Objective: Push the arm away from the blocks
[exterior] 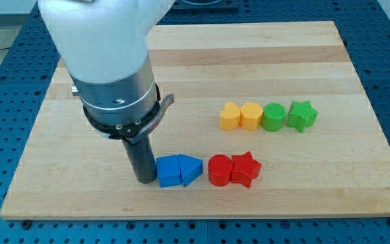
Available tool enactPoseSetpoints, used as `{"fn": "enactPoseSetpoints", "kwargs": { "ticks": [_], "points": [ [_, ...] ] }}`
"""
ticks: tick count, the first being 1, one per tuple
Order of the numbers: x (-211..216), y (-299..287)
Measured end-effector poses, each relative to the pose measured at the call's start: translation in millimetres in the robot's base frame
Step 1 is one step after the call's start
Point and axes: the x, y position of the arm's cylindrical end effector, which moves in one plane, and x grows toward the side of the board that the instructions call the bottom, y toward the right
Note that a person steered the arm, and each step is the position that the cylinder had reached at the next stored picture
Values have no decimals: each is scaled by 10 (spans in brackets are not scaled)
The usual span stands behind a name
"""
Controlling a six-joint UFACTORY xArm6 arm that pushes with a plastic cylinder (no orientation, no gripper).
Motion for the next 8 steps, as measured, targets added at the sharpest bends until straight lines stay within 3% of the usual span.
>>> {"fn": "enactPoseSetpoints", "kwargs": {
  "ticks": [3,4,5,8],
  "points": [
    [0,68],
    [-135,-121],
    [-561,-337],
    [-678,-529]
  ]
}}
